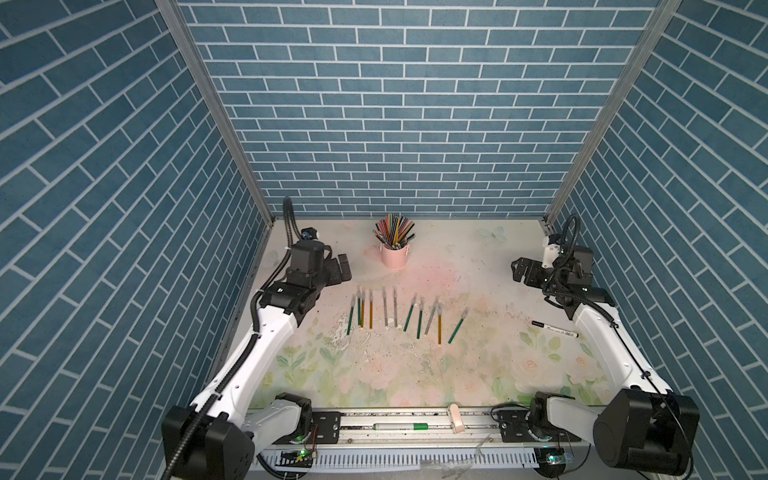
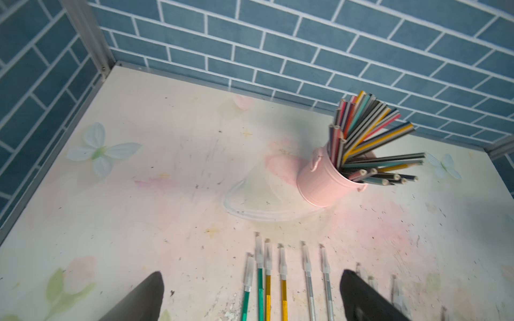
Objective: Remove protective caps from carving knives
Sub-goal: Pick up the carving knife from the center of the board.
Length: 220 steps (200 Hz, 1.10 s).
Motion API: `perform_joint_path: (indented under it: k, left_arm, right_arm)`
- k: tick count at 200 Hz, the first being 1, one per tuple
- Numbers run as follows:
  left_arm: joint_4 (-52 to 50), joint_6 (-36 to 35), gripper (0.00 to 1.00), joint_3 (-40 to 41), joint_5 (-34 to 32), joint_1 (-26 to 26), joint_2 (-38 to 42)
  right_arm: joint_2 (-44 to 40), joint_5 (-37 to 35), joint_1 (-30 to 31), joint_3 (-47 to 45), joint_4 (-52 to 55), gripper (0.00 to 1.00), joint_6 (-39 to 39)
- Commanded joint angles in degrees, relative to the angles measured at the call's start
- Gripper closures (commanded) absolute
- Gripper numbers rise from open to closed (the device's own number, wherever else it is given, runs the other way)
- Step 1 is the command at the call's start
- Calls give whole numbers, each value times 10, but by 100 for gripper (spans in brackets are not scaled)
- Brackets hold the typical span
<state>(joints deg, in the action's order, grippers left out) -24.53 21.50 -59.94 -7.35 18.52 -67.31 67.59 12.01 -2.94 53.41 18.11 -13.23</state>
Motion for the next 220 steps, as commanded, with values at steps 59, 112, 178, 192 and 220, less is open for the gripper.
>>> perform_joint_path:
  k: [59, 112, 178, 192, 220]
  left_arm:
    - [-68, 56, 1, -165, -119, 203, -204]
    - [-65, 54, 1, -241, -59, 265, -305]
    - [-81, 40, 1, -344, -31, 341, -418]
    - [-89, 39, 1, -371, -22, 353, -446]
    - [-126, 22, 1, -430, -23, 377, -498]
  right_arm:
    - [28, 53, 2, 32, 84, 4, -12]
    - [38, 56, 2, 38, 96, 5, -21]
    - [34, 33, 1, 36, 111, 4, -29]
    - [33, 31, 2, 34, 114, 4, -34]
    - [25, 28, 0, 24, 120, 3, -38]
